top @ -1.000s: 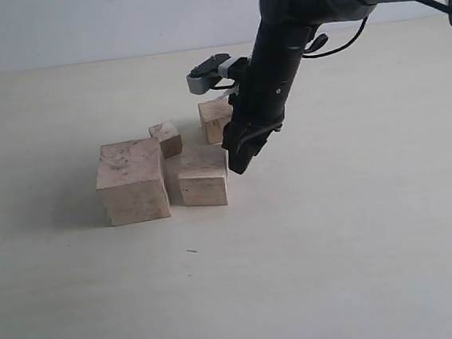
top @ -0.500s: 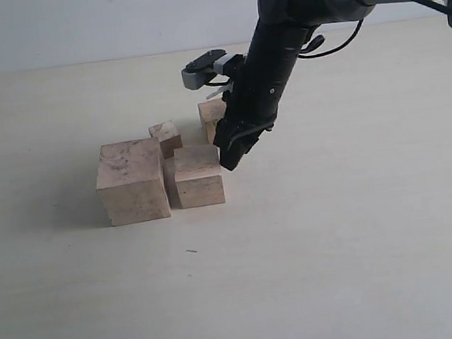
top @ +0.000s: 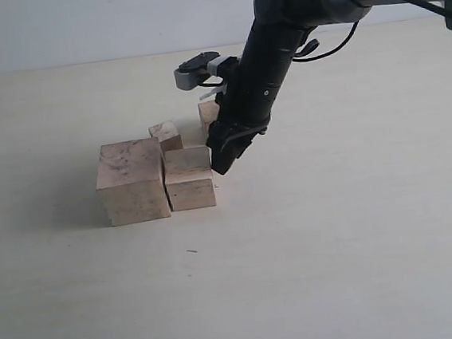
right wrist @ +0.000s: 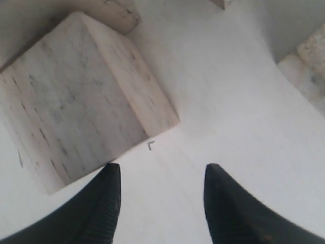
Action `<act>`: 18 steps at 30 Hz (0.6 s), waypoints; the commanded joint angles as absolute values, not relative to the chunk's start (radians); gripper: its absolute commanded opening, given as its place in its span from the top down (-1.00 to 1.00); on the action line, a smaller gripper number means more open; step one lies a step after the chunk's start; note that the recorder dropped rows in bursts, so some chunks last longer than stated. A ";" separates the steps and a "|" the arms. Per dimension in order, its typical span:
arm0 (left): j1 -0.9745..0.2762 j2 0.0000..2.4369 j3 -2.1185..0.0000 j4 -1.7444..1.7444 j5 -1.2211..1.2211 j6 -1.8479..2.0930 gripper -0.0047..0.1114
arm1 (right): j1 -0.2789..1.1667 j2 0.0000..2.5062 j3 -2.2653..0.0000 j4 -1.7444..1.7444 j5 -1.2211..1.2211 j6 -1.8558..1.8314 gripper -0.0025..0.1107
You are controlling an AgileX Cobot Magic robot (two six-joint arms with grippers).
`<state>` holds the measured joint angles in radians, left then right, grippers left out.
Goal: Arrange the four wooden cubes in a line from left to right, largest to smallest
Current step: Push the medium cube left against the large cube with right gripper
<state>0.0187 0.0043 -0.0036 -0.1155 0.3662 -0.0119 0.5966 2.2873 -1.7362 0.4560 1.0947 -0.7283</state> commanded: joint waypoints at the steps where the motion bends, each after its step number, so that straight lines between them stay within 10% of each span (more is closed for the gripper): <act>1: 0.018 0.000 0.000 -0.120 0.361 -0.008 0.92 | 0.604 2.283 -1.741 0.493 1.102 -0.769 0.10; 18: 0.018 0.000 0.000 -0.120 0.361 -0.008 0.92 | 0.604 2.283 -1.741 0.511 1.104 -0.811 0.10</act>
<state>0.0187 0.0043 -0.0036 -0.1155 0.3662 -0.0119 0.6013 2.2873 -1.7362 0.5109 1.1039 -0.8005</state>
